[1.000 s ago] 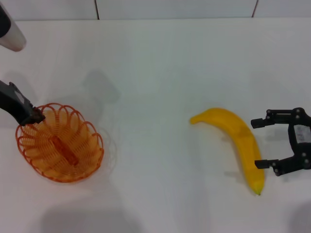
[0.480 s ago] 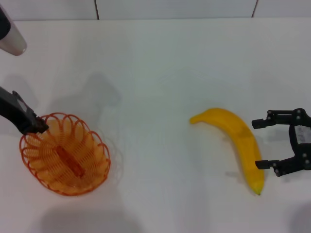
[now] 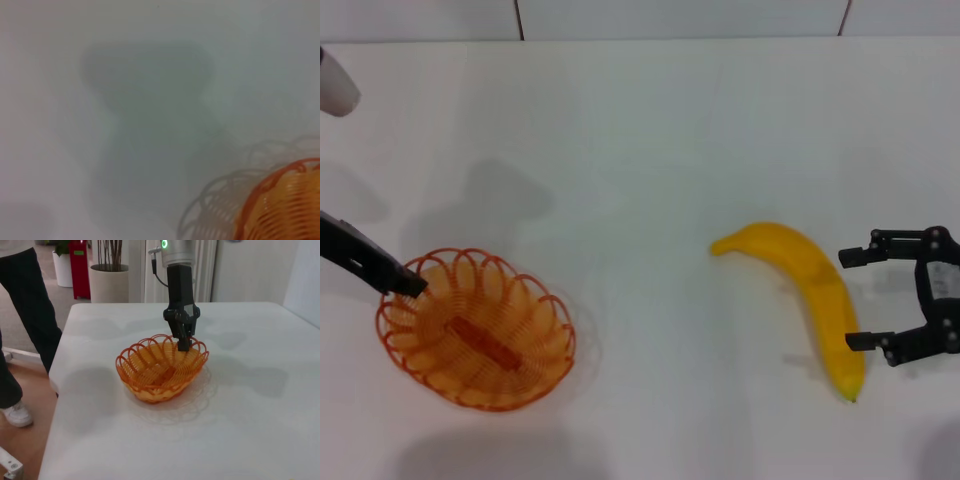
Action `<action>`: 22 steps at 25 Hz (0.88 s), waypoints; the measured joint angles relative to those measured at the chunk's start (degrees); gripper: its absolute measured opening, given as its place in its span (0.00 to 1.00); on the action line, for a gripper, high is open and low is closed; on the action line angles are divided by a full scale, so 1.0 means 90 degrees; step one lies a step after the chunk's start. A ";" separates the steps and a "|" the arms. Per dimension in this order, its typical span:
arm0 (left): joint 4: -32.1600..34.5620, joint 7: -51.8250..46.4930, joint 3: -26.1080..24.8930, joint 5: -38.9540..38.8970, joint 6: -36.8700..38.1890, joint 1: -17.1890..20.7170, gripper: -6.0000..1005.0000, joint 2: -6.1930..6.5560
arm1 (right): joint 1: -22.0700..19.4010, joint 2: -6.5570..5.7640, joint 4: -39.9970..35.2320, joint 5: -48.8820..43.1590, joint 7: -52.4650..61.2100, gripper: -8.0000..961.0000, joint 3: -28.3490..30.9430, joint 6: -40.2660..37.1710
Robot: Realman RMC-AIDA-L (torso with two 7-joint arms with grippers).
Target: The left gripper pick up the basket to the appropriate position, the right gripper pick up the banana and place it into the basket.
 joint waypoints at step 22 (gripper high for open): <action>0.0017 -0.0685 -0.0232 -0.1500 0.0369 0.0307 0.08 0.0032 | -0.0125 -0.0054 -0.0006 0.0011 -0.0005 0.93 0.0000 0.0009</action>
